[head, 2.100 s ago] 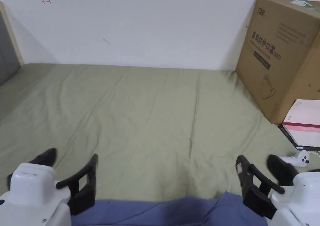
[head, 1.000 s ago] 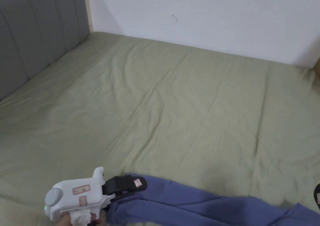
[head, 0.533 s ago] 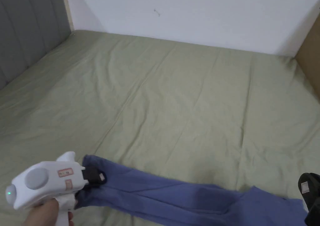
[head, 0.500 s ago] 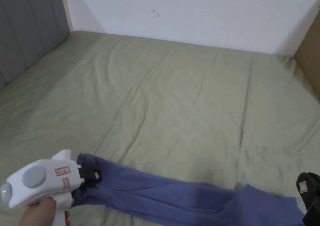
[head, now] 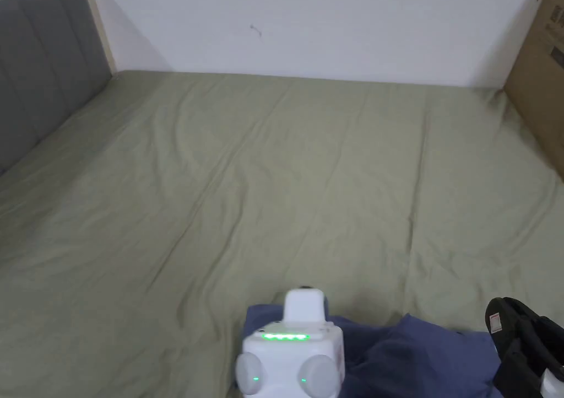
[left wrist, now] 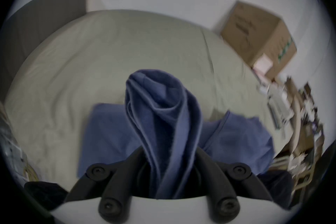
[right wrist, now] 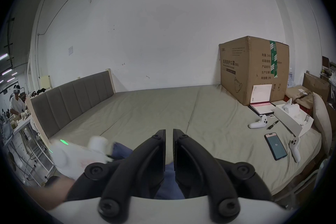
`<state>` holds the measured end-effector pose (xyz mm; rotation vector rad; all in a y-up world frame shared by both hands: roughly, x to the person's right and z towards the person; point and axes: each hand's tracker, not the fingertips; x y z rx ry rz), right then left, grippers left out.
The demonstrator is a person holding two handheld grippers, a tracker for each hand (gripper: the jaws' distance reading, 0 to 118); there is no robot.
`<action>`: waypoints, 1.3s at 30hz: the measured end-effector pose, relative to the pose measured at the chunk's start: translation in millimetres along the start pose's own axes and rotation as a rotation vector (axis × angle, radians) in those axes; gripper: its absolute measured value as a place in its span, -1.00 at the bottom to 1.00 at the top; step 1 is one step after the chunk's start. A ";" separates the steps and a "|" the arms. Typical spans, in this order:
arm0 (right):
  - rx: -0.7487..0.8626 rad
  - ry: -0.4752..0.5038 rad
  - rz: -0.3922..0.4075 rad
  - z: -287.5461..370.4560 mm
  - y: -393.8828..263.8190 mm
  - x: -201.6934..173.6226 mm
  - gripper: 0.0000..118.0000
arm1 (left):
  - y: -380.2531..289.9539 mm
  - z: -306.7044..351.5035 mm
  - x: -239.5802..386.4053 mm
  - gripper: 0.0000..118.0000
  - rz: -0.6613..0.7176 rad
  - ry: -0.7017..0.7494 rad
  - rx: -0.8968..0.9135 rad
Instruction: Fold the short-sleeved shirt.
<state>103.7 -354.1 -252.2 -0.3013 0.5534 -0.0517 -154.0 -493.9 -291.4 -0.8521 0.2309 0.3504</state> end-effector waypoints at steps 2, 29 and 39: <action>0.002 -0.009 -0.024 7.3 -0.3 9.1 -0.86 | -11.0 -24.1 3.8 -0.93 -0.017 0.078 0.001; -0.047 -0.072 -0.085 26.9 -13.9 37.3 -0.86 | -49.5 -24.9 26.2 -0.82 -0.046 -0.339 -0.009; -0.053 -0.035 -0.084 15.6 -13.1 26.4 -0.86 | -20.7 75.8 -29.9 -0.74 -0.056 -0.408 0.160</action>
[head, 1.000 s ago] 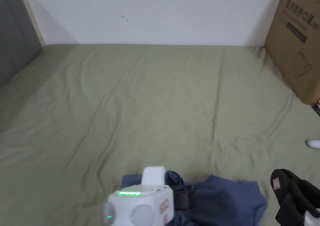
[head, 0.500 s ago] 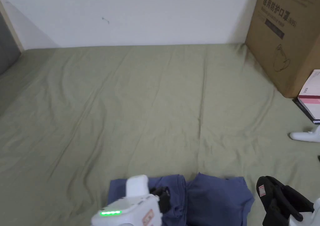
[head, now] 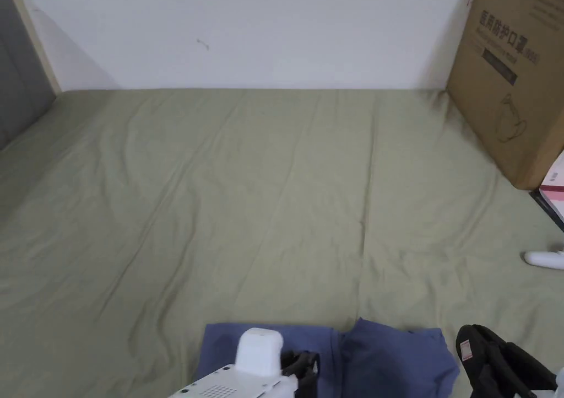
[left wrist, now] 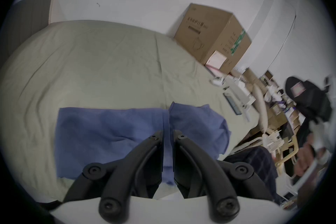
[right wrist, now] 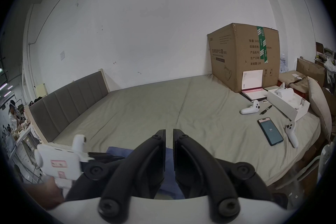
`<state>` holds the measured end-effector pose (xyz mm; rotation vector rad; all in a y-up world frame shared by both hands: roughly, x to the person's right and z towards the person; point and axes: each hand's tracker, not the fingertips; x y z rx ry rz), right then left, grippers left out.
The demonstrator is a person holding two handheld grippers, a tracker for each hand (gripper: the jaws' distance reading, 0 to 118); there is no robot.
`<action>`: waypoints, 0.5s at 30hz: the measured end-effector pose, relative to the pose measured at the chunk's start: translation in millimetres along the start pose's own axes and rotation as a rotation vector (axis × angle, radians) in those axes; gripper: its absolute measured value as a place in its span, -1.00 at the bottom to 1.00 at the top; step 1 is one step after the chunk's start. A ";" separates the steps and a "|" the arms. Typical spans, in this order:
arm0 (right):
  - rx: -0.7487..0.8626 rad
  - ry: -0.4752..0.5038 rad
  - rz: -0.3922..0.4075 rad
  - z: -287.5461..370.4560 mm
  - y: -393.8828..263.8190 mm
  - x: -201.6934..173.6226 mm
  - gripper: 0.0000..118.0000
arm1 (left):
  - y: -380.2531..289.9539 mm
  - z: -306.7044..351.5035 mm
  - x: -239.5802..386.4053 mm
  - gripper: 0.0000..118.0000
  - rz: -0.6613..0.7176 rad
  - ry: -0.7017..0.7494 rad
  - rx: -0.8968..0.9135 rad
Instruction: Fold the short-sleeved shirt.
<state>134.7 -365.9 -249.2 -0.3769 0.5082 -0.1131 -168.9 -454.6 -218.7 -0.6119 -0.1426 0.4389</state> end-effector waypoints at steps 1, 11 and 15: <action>0.000 0.009 0.000 0.7 0.1 -2.0 -0.86 | 1.3 12.7 -6.6 -0.74 -0.001 0.002 0.010; -0.053 0.038 -0.002 -12.7 -8.3 -15.9 -0.86 | -7.7 36.9 -189.8 0.97 0.400 -0.081 -0.044; -0.075 0.041 0.019 -17.4 -9.0 -25.2 -0.86 | -35.7 -5.4 -222.8 0.97 0.766 -0.443 -0.162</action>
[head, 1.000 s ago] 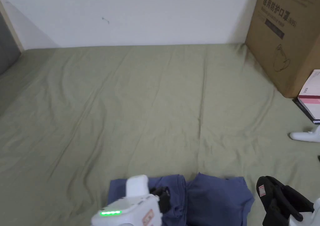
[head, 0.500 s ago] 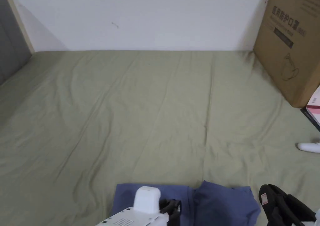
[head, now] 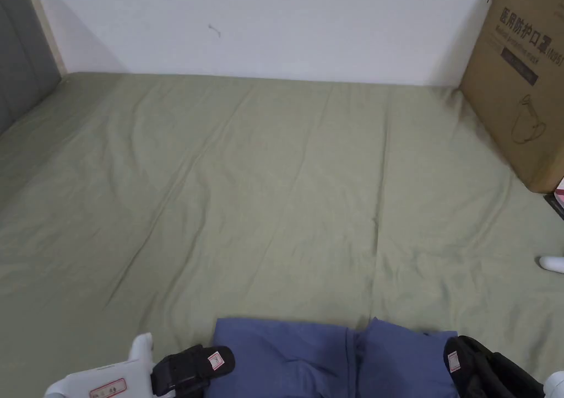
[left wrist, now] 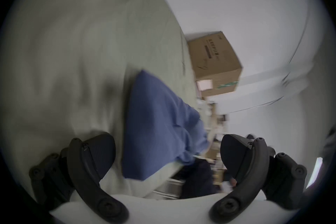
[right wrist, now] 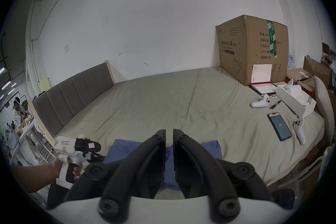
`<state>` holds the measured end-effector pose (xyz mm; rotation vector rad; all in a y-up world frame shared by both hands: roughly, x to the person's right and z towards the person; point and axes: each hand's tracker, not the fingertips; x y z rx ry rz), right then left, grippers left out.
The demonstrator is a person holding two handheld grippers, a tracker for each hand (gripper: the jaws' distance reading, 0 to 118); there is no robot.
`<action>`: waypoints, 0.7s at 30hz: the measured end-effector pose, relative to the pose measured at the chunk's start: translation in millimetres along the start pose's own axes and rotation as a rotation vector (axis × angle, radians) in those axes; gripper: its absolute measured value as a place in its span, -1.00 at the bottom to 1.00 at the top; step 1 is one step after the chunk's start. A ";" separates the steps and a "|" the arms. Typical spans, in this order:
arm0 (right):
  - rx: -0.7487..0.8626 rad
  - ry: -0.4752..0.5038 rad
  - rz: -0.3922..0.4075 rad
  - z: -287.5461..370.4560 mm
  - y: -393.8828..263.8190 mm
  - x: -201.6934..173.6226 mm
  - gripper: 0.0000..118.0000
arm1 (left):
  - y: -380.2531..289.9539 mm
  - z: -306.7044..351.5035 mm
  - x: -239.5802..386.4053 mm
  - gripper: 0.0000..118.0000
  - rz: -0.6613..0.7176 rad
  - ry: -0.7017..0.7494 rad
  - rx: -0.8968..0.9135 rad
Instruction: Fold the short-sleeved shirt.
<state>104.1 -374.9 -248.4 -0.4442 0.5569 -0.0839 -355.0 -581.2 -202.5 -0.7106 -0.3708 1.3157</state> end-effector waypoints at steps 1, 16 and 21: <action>-0.004 -0.001 0.000 -0.9 0.5 -1.4 -0.86 | -5.3 -8.8 -4.1 0.97 0.045 -0.061 -0.006; -0.004 -0.019 0.028 -5.0 13.1 -12.4 -0.86 | -12.6 32.0 35.6 -0.77 -0.177 0.310 0.397; -0.007 0.000 0.022 -7.6 7.7 -13.0 -0.86 | -5.8 75.0 77.0 -0.77 -0.442 0.645 0.405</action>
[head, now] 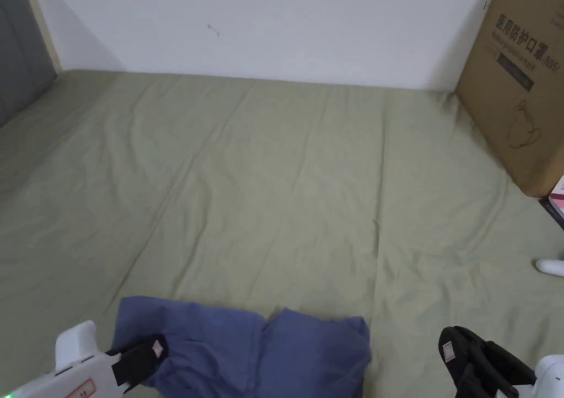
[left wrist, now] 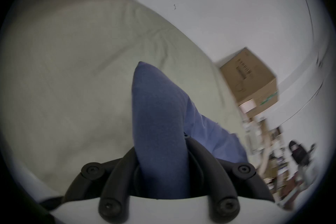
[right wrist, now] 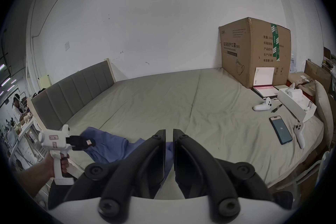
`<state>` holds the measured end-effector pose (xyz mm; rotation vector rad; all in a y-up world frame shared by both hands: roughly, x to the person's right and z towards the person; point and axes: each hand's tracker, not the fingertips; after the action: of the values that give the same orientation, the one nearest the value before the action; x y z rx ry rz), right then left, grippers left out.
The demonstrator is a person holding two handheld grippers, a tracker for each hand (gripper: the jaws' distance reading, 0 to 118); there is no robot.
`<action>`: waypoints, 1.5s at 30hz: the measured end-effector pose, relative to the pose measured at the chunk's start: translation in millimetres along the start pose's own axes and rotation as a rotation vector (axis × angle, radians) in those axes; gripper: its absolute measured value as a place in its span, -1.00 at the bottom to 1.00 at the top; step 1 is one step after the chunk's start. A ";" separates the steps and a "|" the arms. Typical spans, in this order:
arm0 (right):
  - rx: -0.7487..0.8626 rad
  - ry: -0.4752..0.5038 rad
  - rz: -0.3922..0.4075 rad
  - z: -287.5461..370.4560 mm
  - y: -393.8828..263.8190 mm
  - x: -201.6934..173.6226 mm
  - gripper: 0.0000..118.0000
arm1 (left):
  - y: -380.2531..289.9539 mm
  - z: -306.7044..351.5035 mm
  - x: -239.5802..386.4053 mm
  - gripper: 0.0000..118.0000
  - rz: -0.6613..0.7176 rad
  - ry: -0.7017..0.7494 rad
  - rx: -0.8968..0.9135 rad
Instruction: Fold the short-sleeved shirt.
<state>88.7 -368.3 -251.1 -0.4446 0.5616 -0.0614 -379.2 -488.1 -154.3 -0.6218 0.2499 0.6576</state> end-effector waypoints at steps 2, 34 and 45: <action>-0.004 0.005 -0.001 -0.2 -1.3 -0.1 -0.86 | 1.4 11.5 35.5 -0.77 -0.152 0.060 0.049; -0.029 -0.039 -0.062 14.0 -16.0 34.9 -0.86 | -94.7 -87.2 164.9 -0.84 0.170 -0.392 -0.050; -0.117 0.029 -0.077 -14.1 -15.6 32.5 -0.86 | -105.2 -97.0 179.1 -0.84 0.110 -0.401 -0.114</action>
<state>109.8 -393.6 -271.4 -0.5798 0.5785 -0.1093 -176.6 -524.2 -255.3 -0.5738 -0.1288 0.8911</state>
